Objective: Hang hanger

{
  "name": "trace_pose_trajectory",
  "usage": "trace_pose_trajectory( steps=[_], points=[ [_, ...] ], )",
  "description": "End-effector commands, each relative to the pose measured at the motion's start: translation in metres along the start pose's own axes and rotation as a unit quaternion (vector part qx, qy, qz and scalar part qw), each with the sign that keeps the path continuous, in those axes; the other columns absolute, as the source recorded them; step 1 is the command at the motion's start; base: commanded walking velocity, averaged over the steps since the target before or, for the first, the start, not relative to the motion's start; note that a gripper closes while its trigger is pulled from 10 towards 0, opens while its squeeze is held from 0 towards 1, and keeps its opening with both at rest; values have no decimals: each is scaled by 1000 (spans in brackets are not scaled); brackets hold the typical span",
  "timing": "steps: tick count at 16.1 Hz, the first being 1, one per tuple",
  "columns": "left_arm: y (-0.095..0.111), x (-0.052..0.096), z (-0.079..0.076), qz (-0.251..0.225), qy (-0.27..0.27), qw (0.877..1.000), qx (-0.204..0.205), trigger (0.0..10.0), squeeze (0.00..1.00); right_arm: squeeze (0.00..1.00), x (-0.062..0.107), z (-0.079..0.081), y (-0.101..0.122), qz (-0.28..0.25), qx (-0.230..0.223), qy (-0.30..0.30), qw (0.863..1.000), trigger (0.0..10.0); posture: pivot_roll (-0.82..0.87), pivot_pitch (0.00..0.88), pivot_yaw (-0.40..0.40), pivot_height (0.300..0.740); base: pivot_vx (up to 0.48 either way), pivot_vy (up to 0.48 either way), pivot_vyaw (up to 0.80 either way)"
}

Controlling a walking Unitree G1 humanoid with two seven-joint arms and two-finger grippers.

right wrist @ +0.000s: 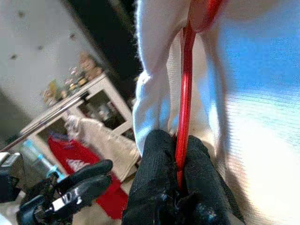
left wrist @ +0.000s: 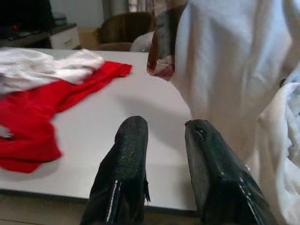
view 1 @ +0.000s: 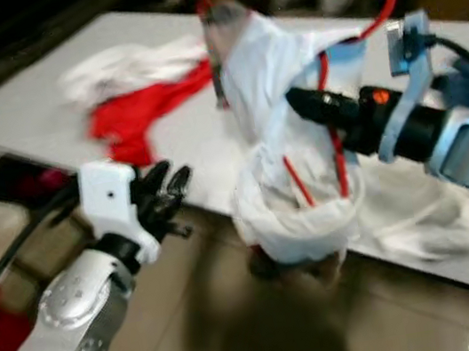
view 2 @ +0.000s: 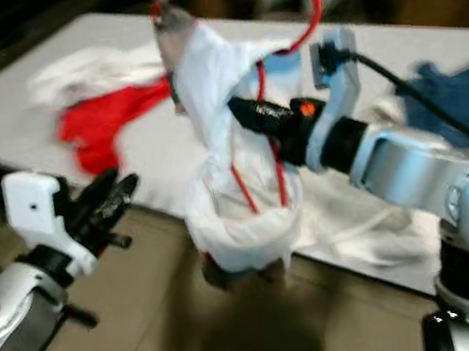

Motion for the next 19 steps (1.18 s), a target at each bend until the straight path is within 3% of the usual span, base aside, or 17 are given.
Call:
trace_pose_trajectory(
  steps=[1,6,11,16,19],
  points=[
    [3,-1,4,-3,5,1000,-11,10000,0,0,1,18,-2,9,10,54,998,10000,-106,62,60,740,0,0,800],
    [-9,-11,2,27,8,999,-24,10000,0,0,10,0,-42,78,-4,20,997,10000,-106,67,73,740,0,0,799],
    [-13,-6,3,29,10,999,-30,10000,0,0,15,-3,-49,86,-2,18,996,10000,-103,71,64,740,0,0,800],
    [-11,-17,10,22,33,998,-44,10000,0,0,15,-4,-51,98,22,10,995,10000,-116,63,72,740,0,0,800],
    [-20,-7,9,39,28,998,-49,10000,0,0,13,-8,-63,114,22,-2,993,10000,-102,69,64,740,0,0,800]
  ],
)
Point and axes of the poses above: a point about 5 cm out from each wrist's last joint towards the gripper, its own x axis pointing back from the gripper into the wrist, its own y axis along the axis of the wrist's last joint, z = x × y, the point moved 3 cm from there along -x, pointing out of the wrist towards the gripper, and after that the axes turned 5 degrees about x, right-handed, at the moved point
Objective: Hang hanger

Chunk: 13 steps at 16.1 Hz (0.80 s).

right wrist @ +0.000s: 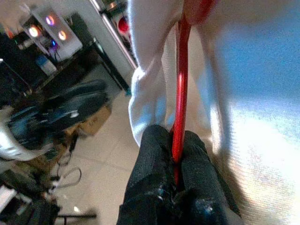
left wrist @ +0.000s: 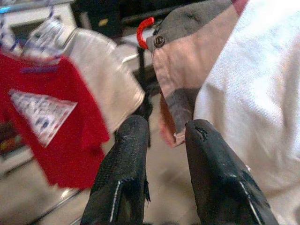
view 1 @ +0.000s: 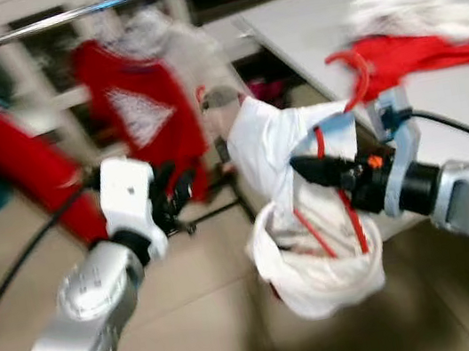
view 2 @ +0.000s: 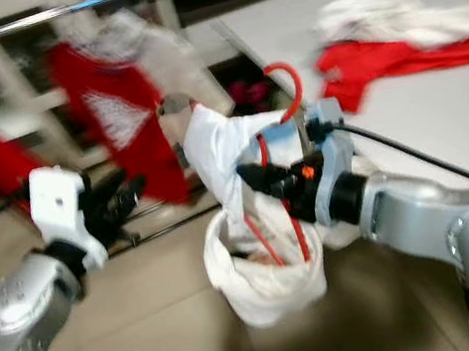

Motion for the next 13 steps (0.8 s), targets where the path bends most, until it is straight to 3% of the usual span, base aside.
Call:
trace_pose_trajectory(
  steps=[1,3,8,9,10,13],
  points=[
    [-1,2,8,7,16,1000,-22,10000,0,0,-4,0,-5,9,5,-7,1000,10000,-100,66,63,740,0,0,800],
    [-1,2,14,6,25,999,-24,10000,0,0,-7,-7,-12,20,8,-29,999,10000,-97,53,63,740,0,0,800],
    [-11,-4,38,32,56,996,-69,10000,0,0,-22,-33,-19,31,76,-98,992,10000,-92,42,67,740,0,0,780],
    [-10,-2,41,33,42,996,-72,10000,314,0,-24,-30,-16,28,86,-76,993,10000,-89,44,66,740,0,0,0],
    [-10,2,49,30,36,997,-67,10000,1000,0,-25,-26,-12,26,127,-44,991,10000,-87,41,68,740,0,0,0],
    [-8,1,70,22,46,996,-78,10000,1000,0,-21,-12,-1,2,162,48,986,10000,-87,37,63,740,0,0,0]
  ],
)
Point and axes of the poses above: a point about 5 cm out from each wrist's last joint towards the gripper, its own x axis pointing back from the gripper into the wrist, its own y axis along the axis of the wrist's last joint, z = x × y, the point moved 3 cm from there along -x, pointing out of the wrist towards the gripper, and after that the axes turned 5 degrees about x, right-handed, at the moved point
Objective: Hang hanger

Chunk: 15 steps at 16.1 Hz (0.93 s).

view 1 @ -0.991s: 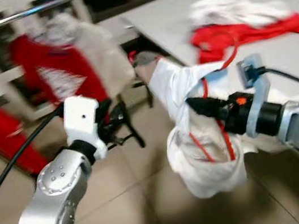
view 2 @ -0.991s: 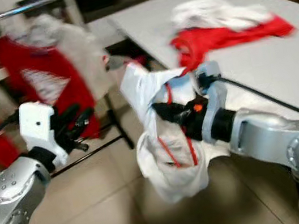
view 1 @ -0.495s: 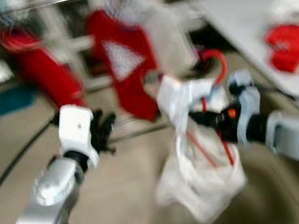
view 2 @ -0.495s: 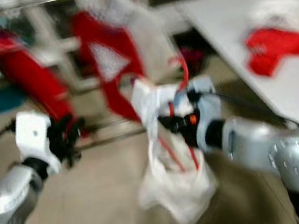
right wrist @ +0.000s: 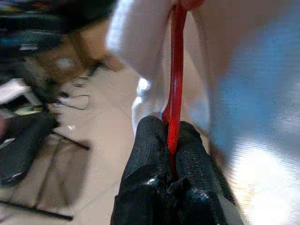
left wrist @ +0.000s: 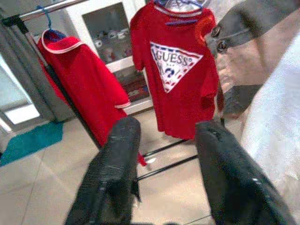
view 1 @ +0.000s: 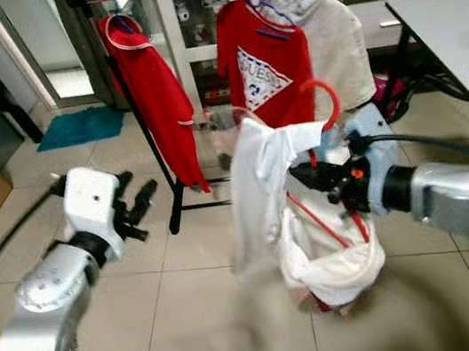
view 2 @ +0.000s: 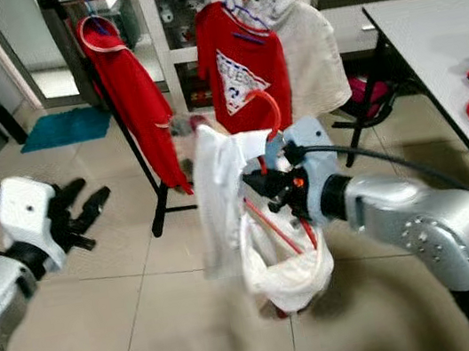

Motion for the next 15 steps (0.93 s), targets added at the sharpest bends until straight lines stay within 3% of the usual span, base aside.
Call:
trace_pose_trajectory(
  steps=[1,2,3,7,9,12,15],
  points=[
    [2,-1,10,-4,8,1000,-7,10000,1000,0,3,9,17,-36,20,44,998,10000,-84,44,60,740,0,0,0],
    [7,-4,11,-17,-3,1000,5,10000,1000,0,7,15,20,-40,25,79,996,10000,-84,47,59,740,0,0,0],
    [17,-7,6,-43,-50,997,36,10000,0,0,13,23,20,-34,38,130,990,10000,-86,55,56,740,0,0,0],
    [21,-19,-17,-52,-165,981,85,10000,0,0,20,32,19,-24,59,191,980,10000,-113,64,75,740,0,0,0],
    [20,-20,-27,-48,-189,976,100,10000,0,0,22,33,21,-25,67,196,978,10000,-123,64,91,740,0,0,0],
    [16,-19,-26,-46,-179,977,106,10000,0,0,23,33,23,-28,73,200,977,10000,-124,66,100,740,0,0,0],
    [5,-20,-15,-34,-112,986,119,10000,0,0,24,31,23,-33,74,197,977,10000,-123,63,105,740,0,0,0]
  ],
)
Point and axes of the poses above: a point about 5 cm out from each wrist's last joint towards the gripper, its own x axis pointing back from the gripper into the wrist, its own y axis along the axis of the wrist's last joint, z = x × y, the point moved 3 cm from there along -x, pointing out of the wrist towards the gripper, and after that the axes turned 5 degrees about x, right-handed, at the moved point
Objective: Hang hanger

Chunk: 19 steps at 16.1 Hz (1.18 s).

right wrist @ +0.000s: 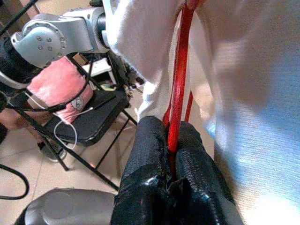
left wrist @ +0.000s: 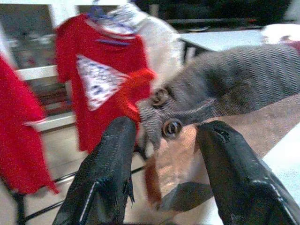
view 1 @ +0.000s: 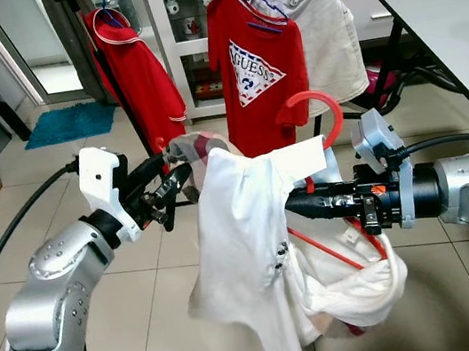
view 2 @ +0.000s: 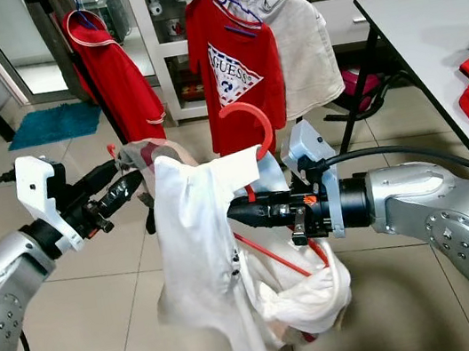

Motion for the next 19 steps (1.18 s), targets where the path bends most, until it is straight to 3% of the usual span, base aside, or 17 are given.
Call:
trace_pose_trajectory(
  steps=[1,4,6,8,11,15,19],
  points=[
    [-4,4,10,8,37,999,-6,10000,0,0,2,4,13,-26,26,12,999,10000,-123,63,105,740,0,0,0],
    [-6,-3,1,-10,41,999,2,10000,0,0,2,2,14,-27,30,13,999,10000,-125,63,97,740,0,0,0],
    [-5,-7,-1,-13,37,999,2,2824,0,0,1,2,15,-27,34,15,999,10000,-128,60,99,740,0,0,0],
    [-4,-8,0,-14,42,999,1,0,0,0,2,1,16,-27,36,14,999,10000,-129,59,101,740,0,0,0],
    [-4,-8,2,-16,52,999,-1,0,0,0,3,1,16,-26,36,11,999,10000,-129,59,105,740,0,0,0],
    [-7,-12,9,-20,114,993,-29,0,0,0,2,-7,14,-25,35,-17,999,10000,-125,62,108,740,0,0,0],
    [-8,-16,7,-23,149,984,-92,0,0,0,2,-10,15,-27,36,-25,999,10000,-127,64,107,740,0,0,0]
  ],
)
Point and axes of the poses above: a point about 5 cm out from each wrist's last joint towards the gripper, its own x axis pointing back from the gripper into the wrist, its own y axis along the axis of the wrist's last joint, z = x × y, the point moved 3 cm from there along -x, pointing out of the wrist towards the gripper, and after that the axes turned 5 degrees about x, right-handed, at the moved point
